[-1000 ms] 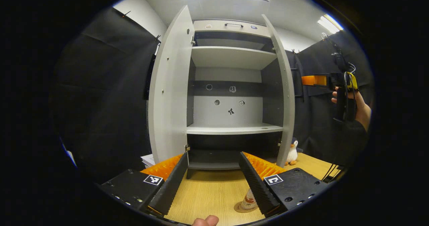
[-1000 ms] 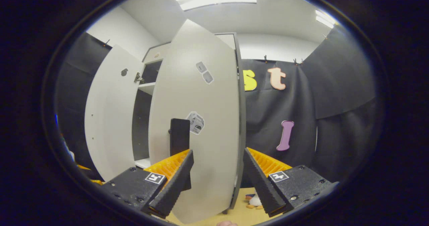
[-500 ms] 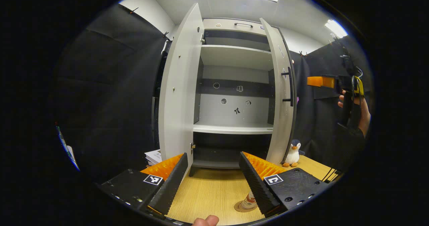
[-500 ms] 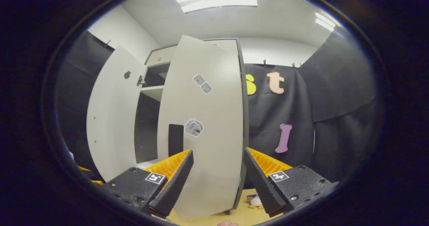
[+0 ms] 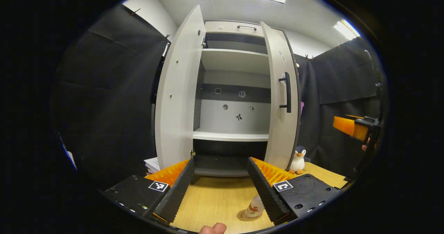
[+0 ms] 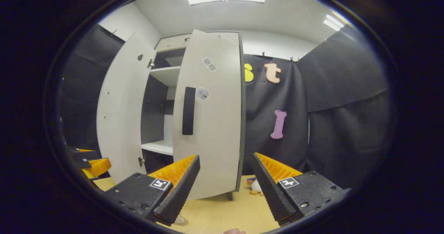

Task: Grasp the bottle in the cabinet with the left hand and place it on the coaster, then close the right door with the right hand and the left door with the left hand.

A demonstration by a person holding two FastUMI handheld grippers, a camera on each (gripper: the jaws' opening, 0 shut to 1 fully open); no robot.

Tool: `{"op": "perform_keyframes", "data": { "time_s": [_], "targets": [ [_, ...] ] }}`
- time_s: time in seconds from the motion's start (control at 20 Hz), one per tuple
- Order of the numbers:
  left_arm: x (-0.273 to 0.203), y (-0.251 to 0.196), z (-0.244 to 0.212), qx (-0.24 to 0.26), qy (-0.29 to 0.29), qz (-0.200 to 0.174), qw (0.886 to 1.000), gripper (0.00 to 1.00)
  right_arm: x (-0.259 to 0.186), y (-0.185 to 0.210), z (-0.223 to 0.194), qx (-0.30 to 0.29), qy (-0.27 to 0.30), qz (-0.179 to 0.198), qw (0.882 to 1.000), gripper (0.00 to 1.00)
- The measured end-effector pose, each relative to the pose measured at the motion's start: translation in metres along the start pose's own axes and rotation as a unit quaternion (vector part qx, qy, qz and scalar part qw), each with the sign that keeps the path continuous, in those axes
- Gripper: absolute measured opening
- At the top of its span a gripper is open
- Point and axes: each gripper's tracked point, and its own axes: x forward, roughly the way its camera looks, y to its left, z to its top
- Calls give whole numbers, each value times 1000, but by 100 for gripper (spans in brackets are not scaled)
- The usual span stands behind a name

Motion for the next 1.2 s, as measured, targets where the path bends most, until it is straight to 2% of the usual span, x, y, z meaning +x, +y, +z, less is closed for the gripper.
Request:
{"op": "perform_keyframes", "data": {
  "time_s": [0.3, 0.35, 0.45, 0.55, 0.8, 0.85, 0.9, 0.95, 1.0, 1.15, 1.2],
  "targets": [
    [-4, -4, -1, 1, -1, -2, 1000, 94, -19, -2, -42, 13, 44, -9, 999, 98],
    [-6, -3, 3, -4, -8, -2, 1000, 94, -19, 0, -43, 16, 46, -6, 999, 94],
    [-11, 3, 32, -28, -40, 0, 999, 94, -19, 3, -41, 23, 46, 0, 999, 98],
    [-15, 31, 62, -47, -72, 35, 996, 97, -16, 7, -39, 23, 46, 6, 999, 98],
    [-11, 132, 136, -83, -140, 111, 980, 94, -11, 23, -28, 15, 33, 29, 999, 98],
    [-5, 152, 139, -82, -139, 124, 979, 94, -12, 25, -28, 17, 34, 31, 999, 98],
    [1, 171, 142, -80, -141, 137, 977, 99, -13, 26, -27, 18, 31, 32, 999, 98],
    [11, 188, 139, -82, -134, 148, 977, 99, -14, 28, -25, 17, 28, 33, 999, 98],
    [23, 203, 135, -83, -127, 154, 976, 95, -15, 28, -25, 13, 28, 33, 999, 98],
    [53, 227, 122, -81, -105, 177, 975, 95, -17, 22, -19, -2, 21, 24, 1000, 98],
    [66, 234, 120, -85, -96, 176, 976, 99, -17, 19, -19, -3, 22, 21, 1000, 98]
  ]
}}
